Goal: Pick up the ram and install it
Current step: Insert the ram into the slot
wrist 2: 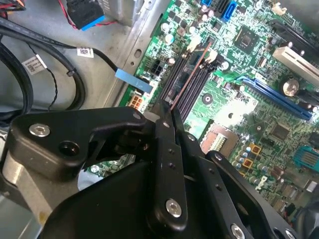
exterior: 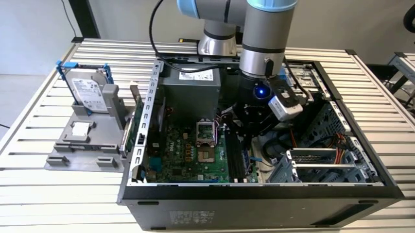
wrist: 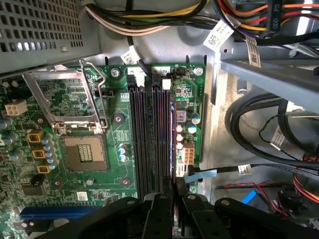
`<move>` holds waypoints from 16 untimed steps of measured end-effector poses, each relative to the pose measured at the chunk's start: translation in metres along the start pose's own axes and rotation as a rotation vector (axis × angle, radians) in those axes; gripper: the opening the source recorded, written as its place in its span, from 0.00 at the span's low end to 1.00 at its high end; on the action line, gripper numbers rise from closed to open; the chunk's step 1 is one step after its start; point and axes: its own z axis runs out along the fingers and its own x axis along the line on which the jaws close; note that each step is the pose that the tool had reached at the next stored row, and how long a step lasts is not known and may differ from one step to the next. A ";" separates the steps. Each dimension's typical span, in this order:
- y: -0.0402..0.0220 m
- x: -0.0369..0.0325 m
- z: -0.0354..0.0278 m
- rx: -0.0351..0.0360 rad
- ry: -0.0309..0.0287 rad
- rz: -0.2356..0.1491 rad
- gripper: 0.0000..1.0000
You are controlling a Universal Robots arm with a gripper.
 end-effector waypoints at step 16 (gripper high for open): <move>0.0025 0.0007 0.0007 -0.0070 -0.0025 -0.008 0.00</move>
